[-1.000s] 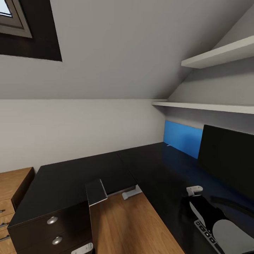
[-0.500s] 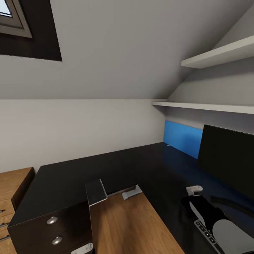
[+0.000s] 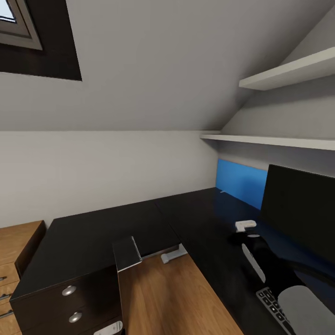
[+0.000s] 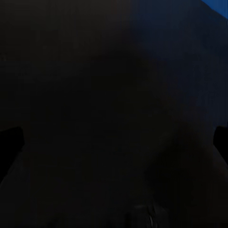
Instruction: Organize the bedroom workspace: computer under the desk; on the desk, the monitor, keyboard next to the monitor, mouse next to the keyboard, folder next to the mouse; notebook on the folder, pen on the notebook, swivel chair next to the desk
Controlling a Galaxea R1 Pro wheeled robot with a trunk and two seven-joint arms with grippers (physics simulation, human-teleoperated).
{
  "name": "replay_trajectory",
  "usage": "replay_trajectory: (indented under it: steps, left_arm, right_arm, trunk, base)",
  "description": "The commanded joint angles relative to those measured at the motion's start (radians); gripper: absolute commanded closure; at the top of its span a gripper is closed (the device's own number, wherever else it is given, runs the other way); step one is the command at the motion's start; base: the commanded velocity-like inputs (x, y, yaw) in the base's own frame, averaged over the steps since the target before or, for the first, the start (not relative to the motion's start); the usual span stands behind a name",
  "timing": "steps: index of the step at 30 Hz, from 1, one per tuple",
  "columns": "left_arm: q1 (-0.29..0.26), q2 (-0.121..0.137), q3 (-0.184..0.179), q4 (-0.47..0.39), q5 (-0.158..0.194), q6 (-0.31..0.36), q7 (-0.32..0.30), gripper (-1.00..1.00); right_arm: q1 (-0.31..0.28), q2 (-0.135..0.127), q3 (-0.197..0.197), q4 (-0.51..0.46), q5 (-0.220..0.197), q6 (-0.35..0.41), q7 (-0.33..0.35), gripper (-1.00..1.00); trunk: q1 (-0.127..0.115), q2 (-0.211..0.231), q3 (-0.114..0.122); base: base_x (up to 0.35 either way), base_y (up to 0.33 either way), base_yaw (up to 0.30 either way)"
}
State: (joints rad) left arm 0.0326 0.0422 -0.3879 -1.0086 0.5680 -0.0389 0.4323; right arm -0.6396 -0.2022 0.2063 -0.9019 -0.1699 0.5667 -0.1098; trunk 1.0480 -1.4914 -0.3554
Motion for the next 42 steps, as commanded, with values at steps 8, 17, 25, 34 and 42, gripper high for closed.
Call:
replay_trajectory:
  steps: [8, 17, 25, 34, 42]
  left_arm:
    - [0.000, 0.001, -0.004, 0.003, 0.010, -0.005, 0.006, -1.00]
    - [0.000, 0.001, -0.004, 0.006, 0.009, -0.005, 0.006, -1.00]
    - [0.000, 0.001, -0.003, 0.043, 0.006, -0.009, 0.006, -1.00]
    - [0.000, 0.001, 0.001, 0.047, 0.007, -0.006, 0.006, -1.00]
    - [0.000, 0.003, 0.006, 0.100, 0.009, -0.008, 0.015, -1.00]
  right_arm:
    - [0.027, 0.001, 0.007, -0.098, -0.215, 0.058, -0.014, -1.00]
    - [0.090, 0.001, 0.007, -0.250, -0.337, 0.090, -0.016, -1.00]
    - [0.131, 0.091, 0.014, -0.309, -0.332, 0.083, -0.180, -1.00]
    - [0.133, 0.124, 0.110, -0.310, -0.329, 0.080, -0.267, -1.00]
    - [0.133, 0.130, 0.182, -0.308, -0.331, 0.065, -0.375, -1.00]
  trunk:
    - [0.000, -0.001, -0.001]
    - [0.000, -0.001, -0.001]
    - [0.000, -0.001, -0.001]
    - [0.000, -0.001, -0.002]
    - [0.000, -0.001, -0.006]
  base:
    - [0.000, 0.000, 0.000]
    - [0.000, 0.000, 0.000]
    - [-0.102, 0.063, 0.178]
    - [-0.262, 0.184, 0.274]
    - [-0.232, 0.161, 0.272]
